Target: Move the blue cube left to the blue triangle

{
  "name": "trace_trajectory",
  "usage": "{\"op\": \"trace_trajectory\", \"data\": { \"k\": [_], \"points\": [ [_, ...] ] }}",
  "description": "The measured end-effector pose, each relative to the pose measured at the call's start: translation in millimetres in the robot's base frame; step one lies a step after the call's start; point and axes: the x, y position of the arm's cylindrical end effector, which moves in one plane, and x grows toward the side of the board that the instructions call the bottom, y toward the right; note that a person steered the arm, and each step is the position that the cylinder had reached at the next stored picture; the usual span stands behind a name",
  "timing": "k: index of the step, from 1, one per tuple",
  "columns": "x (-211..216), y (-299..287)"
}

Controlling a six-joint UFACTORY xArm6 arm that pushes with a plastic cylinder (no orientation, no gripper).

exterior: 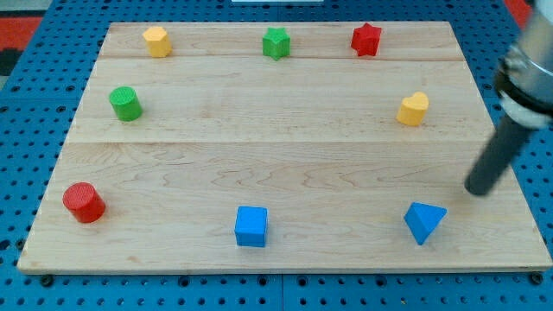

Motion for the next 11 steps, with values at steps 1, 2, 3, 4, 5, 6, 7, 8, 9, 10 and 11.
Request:
{"op": "trace_trajectory", "data": {
  "k": [1,2,3,4,5,6,7,8,9,10,11],
  "points": [
    [28,-66],
    [10,-166],
    [3,-156],
    [42,-124],
    [69,-166],
    [69,-242],
    [63,-280],
    [28,-272],
    [48,-239],
    [60,-180],
    [28,-165]
  ]
}}
